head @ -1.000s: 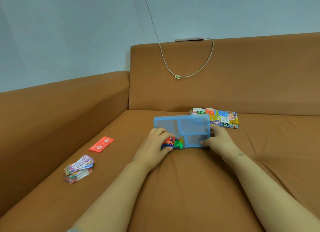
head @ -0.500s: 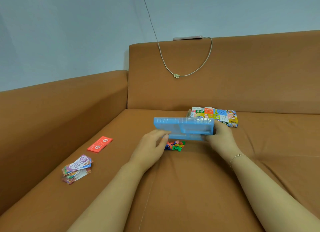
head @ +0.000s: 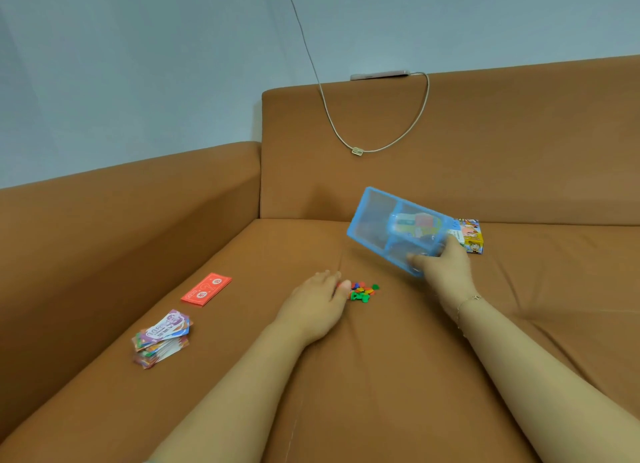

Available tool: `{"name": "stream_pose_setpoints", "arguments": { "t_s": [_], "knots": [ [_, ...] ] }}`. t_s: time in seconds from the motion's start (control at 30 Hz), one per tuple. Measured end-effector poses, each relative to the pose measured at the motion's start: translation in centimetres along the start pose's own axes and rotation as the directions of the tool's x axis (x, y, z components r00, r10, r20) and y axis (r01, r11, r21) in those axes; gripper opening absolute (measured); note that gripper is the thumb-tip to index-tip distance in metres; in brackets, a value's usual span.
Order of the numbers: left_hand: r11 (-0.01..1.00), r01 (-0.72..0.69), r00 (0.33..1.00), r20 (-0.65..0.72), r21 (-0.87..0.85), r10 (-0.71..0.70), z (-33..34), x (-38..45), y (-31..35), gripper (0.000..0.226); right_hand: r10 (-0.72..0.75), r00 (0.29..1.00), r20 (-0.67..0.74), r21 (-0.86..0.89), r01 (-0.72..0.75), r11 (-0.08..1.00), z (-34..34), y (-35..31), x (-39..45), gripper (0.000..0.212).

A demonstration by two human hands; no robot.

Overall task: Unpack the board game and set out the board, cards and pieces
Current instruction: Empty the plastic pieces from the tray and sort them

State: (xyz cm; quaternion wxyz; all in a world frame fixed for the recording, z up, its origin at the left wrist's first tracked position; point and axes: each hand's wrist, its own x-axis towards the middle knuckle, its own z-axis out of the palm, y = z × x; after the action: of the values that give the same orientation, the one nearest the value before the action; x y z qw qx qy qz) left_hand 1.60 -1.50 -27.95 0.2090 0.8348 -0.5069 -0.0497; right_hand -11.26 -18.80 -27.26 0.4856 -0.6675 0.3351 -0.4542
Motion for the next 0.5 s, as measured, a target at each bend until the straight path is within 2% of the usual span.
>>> {"name": "stream_pose_setpoints", "arguments": {
  "t_s": [0.13, 0.23, 0.4, 0.5],
  "knots": [
    [0.999, -0.038, 0.995, 0.095, 0.039, 0.034, 0.5, -0.1, 0.9, 0.053, -0.006, 0.995, 0.098, -0.037, 0.009, 0.999, 0.5, 0.1, 1.4, 0.054],
    [0.995, -0.099, 0.993, 0.064, 0.004, 0.098, 0.7, 0.0, 0.8, 0.054, -0.022, 0.985, 0.172, -0.004, 0.023, 1.000, 1.8, -0.1, 2.4, 0.055],
    [0.973, -0.208, 0.978, -0.001, -0.097, 0.209, 0.9, 0.4, 0.2, 0.054, 0.013, 0.979, 0.204, -0.119, 0.011, 0.993, 3.4, 0.2, 3.7, 0.046],
    [0.953, -0.249, 0.968, -0.023, -0.172, 0.249, 1.0, 0.4, 0.3, 0.051, 0.052, 0.992, 0.118, -0.146, -0.035, 0.989, 3.1, 0.2, 3.8, 0.034]
  ]
}}
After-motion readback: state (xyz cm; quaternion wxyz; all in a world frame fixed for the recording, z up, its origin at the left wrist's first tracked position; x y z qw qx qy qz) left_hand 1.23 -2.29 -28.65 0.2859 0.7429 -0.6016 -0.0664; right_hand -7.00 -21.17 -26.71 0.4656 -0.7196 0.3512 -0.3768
